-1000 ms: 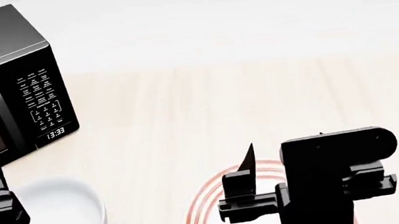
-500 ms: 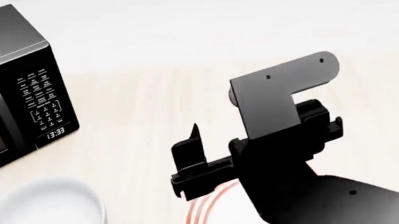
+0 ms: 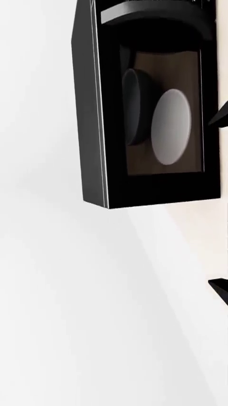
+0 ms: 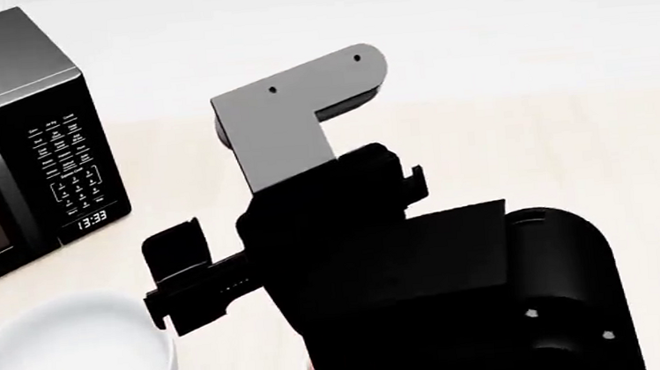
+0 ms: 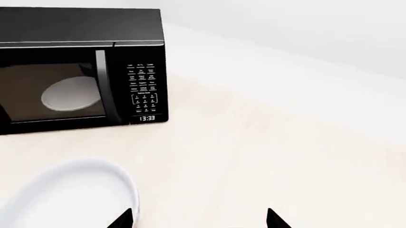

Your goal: Put the white bowl to the right of the plate.

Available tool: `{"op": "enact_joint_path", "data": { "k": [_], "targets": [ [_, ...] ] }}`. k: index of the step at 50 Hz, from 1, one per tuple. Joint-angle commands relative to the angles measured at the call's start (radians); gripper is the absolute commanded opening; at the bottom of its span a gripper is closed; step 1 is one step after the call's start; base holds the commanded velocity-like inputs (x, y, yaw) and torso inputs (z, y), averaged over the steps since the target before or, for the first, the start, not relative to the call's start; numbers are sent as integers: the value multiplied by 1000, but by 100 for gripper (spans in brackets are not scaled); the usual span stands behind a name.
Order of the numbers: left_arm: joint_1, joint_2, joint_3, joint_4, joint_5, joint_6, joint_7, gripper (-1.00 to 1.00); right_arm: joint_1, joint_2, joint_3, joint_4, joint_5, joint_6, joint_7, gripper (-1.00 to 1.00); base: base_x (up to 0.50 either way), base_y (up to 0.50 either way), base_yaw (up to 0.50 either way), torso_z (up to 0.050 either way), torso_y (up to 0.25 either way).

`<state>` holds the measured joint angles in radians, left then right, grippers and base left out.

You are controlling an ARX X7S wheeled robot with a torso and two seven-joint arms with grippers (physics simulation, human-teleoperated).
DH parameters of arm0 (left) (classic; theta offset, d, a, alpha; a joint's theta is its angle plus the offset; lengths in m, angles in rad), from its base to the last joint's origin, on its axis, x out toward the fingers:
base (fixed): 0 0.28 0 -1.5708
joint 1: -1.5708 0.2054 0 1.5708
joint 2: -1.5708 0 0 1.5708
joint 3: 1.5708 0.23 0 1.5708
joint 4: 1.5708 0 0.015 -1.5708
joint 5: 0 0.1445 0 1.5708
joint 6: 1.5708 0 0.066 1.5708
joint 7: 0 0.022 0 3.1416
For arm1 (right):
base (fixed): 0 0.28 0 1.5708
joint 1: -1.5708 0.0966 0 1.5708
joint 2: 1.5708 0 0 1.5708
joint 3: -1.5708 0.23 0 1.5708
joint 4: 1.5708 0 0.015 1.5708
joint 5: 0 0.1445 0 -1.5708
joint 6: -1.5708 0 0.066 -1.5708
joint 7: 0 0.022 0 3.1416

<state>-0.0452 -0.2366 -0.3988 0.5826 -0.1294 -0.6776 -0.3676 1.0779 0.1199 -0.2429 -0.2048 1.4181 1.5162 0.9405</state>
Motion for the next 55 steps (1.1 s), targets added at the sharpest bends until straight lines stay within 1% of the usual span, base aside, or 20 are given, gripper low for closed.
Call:
{"op": "enact_joint_path", "data": {
  "k": [1, 5, 14, 18, 20, 22, 24, 26, 28, 29, 31, 36, 40, 45, 53, 55],
  "targets": [
    [14, -1, -15, 6, -3, 8, -10, 100, 60, -46, -86, 105, 49, -34, 36, 100, 0, 0, 0, 0, 0],
    [15, -1, -18, 5, -5, 10, -12, 100, 76, -59, -104, 155, 57, -44, 30, 100, 0, 0, 0, 0, 0],
    [24, -2, -45, 18, -20, 9, -14, 100, 140, -107, -169, 358, 56, -90, -19, 100, 0, 0, 0, 0, 0],
    [27, -3, -50, 23, -25, 10, -13, 100, 169, -111, -206, 436, 91, -133, -10, 100, 0, 0, 0, 0, 0],
    [28, -3, -53, 23, -28, 11, -12, 100, 195, -117, -236, 540, 174, -134, 21, 100, 0, 0, 0, 0, 0],
    [29, -3, -54, 24, -28, 11, -14, 100, 196, -113, -245, 561, 198, -180, 38, 100, 0, 0, 0, 0, 0],
    [33, -3, -58, 30, -32, 11, -14, 100, 213, -111, -281, 581, 179, -198, 4, 100, 0, 0, 0, 0, 0],
    [33, -3, -57, 30, -31, 13, -15, 100, 223, -115, -295, 624, 209, -221, -10, 100, 0, 0, 0, 0, 0],
    [34, -3, -56, 30, -31, 15, -16, 100, 229, -113, -316, 647, 224, -252, 10, 100, 0, 0, 0, 0, 0],
    [45, 4, -55, 13, -29, 44, -13, 100, 240, -116, -340, 674, 220, -271, 23, 100, 0, 0, 0, 0, 0],
    [48, 5, -57, 13, -31, 49, -12, 100, 254, -117, -373, 726, 275, -292, -10, 100, 0, 0, 0, 0, 0],
    [53, 5, -58, 16, -34, 55, -12, 100, 296, -118, -473, 818, 345, -351, -72, 100, 0, 0, 0, 0, 0],
    [61, 6, -65, 23, -38, 60, -12, 100, 316, -116, -544, 851, 387, -394, -88, 100, 0, 0, 0, 0, 0],
    [60, 5, -63, 19, -40, 62, -13, 100, 339, -117, -635, 895, 479, -472, -63, 100, 0, 0, 0, 0, 0],
    [65, 3, -62, 22, -43, 66, -14, 100, 340, -117, -725, 912, 586, -594, -1, 100, 0, 0, 0, 0, 0],
    [68, 3, -62, 24, -43, 68, -14, 100, 350, -119, -778, 928, 622, -626, -14, 100, 0, 0, 0, 0, 0]
  ]
}}
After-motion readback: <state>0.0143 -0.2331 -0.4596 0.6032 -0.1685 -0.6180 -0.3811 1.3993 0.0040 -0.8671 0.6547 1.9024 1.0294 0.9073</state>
